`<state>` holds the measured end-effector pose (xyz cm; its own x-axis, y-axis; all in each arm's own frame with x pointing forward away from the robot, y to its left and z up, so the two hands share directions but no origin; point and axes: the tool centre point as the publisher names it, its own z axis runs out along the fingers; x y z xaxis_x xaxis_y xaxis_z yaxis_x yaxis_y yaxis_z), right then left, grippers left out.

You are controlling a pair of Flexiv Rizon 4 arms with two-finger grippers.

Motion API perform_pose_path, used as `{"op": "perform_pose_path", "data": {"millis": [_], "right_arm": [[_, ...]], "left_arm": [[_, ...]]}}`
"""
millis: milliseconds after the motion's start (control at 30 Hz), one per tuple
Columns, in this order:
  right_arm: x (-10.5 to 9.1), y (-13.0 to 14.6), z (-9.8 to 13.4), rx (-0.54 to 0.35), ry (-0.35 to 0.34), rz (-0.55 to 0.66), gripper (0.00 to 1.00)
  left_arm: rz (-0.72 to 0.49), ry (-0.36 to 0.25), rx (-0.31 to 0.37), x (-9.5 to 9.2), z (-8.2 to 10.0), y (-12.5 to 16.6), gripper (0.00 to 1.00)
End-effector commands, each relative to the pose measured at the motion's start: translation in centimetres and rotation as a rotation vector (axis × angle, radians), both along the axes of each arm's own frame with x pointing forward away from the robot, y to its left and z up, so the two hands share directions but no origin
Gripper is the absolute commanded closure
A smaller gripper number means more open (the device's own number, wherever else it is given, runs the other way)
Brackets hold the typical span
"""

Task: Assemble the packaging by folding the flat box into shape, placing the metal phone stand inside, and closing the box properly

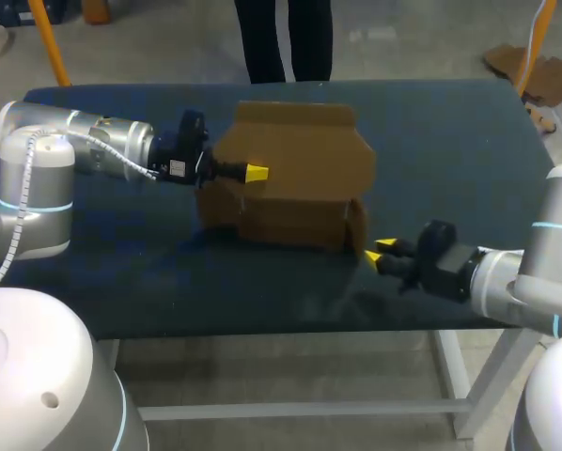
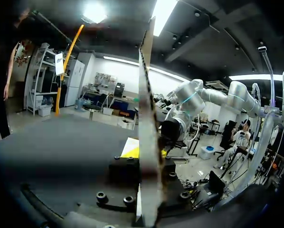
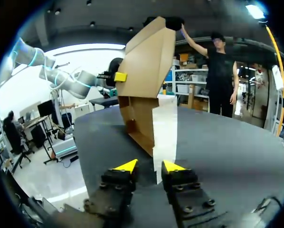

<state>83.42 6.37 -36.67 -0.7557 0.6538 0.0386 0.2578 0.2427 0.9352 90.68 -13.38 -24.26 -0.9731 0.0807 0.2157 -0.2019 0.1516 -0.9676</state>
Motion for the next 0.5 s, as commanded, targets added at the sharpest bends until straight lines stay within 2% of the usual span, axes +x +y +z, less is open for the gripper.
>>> {"op": "perform_pose_path", "data": {"millis": [33,500], "right_arm": [[0.5,1.1,-0.4,-0.002,-0.001,0.004,0.64],[1.7,3.7,-0.9,-0.010,0.022,0.031,0.65]], "left_arm": [[-0.003,0.000,-0.001,0.0,-0.4,0.0,1.00],[-0.003,0.000,-0.001,0.0,-0.4,0.0,1.00]]}}
